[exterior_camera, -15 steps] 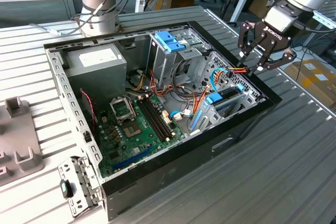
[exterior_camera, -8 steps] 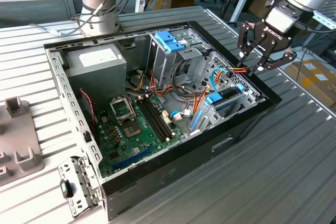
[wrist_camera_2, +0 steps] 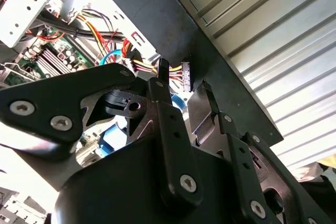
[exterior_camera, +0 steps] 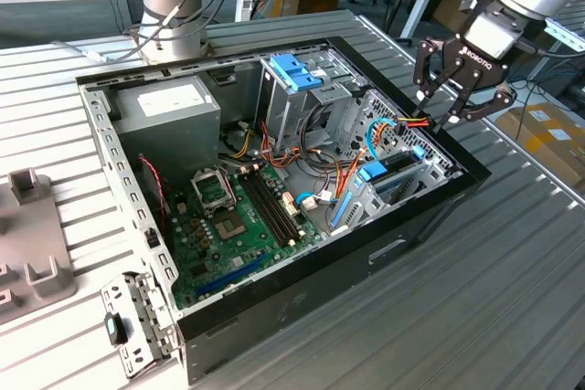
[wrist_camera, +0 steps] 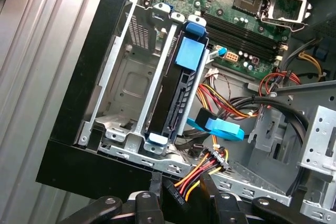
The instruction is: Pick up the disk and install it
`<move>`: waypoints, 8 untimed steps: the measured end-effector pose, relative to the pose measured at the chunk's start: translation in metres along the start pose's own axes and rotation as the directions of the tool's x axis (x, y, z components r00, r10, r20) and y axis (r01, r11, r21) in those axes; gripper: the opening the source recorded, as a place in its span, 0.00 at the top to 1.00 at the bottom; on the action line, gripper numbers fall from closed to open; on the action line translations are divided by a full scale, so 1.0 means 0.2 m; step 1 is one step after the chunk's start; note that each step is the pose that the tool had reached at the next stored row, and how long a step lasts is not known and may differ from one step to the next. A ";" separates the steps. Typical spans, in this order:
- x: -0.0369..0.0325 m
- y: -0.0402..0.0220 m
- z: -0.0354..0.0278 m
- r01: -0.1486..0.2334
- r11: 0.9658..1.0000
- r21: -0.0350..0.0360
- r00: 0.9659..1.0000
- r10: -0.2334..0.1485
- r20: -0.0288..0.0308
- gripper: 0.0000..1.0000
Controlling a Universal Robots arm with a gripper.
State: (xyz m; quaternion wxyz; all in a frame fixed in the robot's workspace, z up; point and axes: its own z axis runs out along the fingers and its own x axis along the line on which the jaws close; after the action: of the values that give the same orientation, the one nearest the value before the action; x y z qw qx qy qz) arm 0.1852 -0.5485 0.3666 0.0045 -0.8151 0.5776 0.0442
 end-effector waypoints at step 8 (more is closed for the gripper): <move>0.000 0.000 0.000 0.043 0.999 -0.003 0.999 -0.043 -0.002 0.58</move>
State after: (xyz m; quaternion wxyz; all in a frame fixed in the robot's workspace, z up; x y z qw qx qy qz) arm 0.1851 -0.5485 0.3666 0.0036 -0.8273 0.5599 0.0443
